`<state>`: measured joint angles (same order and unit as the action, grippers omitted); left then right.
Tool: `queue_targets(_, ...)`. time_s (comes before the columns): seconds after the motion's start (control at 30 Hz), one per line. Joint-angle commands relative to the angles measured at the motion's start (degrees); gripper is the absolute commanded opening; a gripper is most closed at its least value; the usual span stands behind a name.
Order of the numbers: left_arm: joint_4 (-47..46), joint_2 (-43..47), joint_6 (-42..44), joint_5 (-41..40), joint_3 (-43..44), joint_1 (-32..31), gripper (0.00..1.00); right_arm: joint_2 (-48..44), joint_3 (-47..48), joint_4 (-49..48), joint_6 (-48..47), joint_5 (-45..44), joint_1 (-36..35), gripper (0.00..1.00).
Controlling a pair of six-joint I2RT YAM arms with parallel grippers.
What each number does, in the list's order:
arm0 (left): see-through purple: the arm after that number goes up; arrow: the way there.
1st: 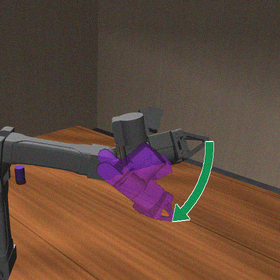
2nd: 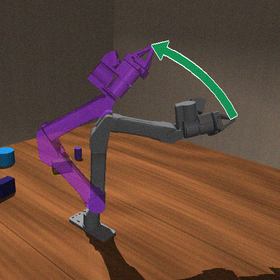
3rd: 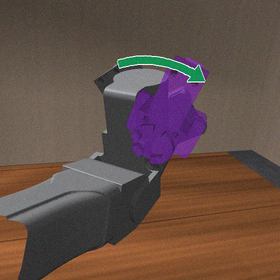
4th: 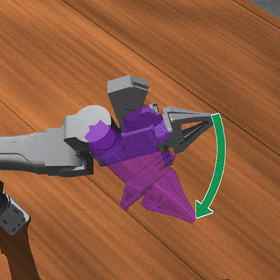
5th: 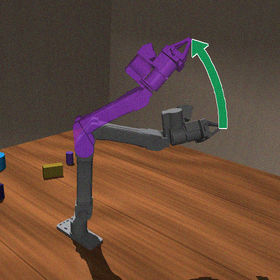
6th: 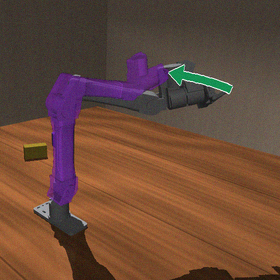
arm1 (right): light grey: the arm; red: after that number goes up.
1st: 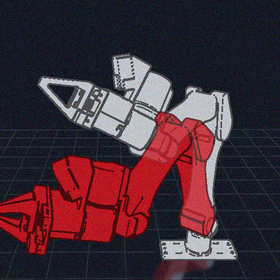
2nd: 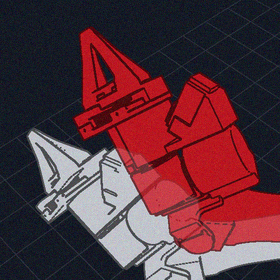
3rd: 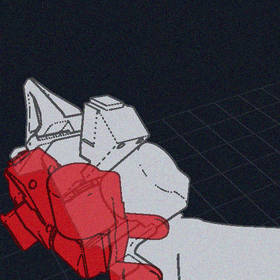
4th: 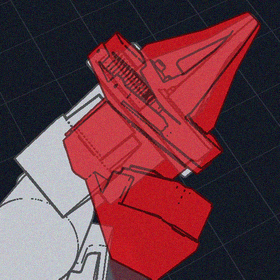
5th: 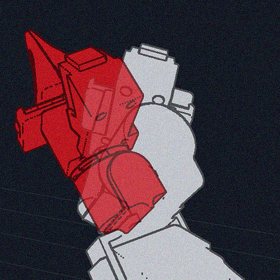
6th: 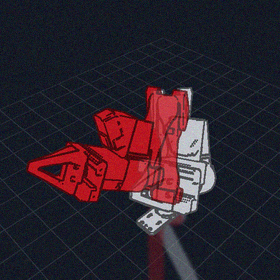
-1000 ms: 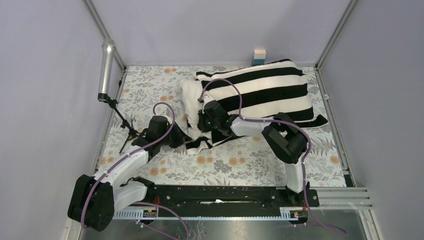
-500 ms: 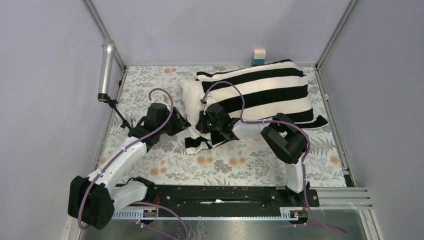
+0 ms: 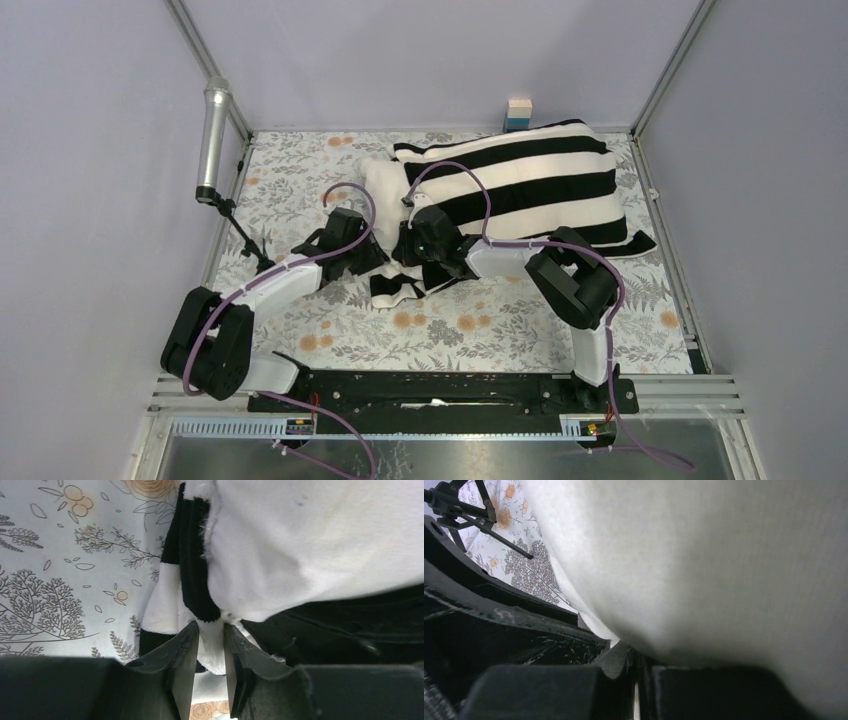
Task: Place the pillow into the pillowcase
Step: Stuff the pillow into the pillowcase.
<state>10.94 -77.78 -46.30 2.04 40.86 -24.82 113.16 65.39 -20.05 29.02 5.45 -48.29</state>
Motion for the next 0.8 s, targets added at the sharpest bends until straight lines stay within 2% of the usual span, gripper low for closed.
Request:
queue_targets(0.0,-4.2,1.0,-1.1,-4.6,-2.9,-0.1,0.28,0.7,-1.7,11.4,1.9,-3.7,0.6,0.0)
queue_targets(0.07,-3.8,2.7,-1.2,-6.2,-5.0,-0.1,0.23,0.0,-1.5,12.2,1.2,-4.9,0.6,0.0)
queue_targets(0.17,-3.5,3.9,-1.7,-7.0,-7.5,0.0,0.02,-0.9,-0.6,14.4,-0.3,-7.7,0.5,0.0)
queue_targets(0.23,-3.6,4.2,-2.7,-7.4,-8.8,0.1,0.0,-1.9,0.4,16.2,-2.3,-9.8,0.1,0.02)
queue_targets(0.3,-4.5,5.0,-3.9,-7.4,-10.3,0.1,0.0,-3.2,1.8,18.2,-5.2,-13.5,-1.5,0.12)
queue_targets(0.4,-5.5,5.2,-4.6,-6.8,-11.0,0.1,0.0,-4.3,5.3,23.1,-9.9,-18.5,-5.1,0.4)
queue_targets(0.53,-6.3,6.0,-5.8,-6.3,-11.7,0.7,0.0,-6.1,8.5,25.1,-14.5,-24.4,-8.8,0.76)
queue_targets(0.67,-7.2,8.3,-7.0,-4.8,-12.9,2.1,0.0,-4.5,12.1,29.7,-17.4,-31.0,-10.1,0.83)
queue_targets(0.77,-6.6,9.7,-7.4,-4.3,-12.7,2.9,0.0,-1.0,14.0,33.5,-19.9,-35.9,-10.8,0.84)
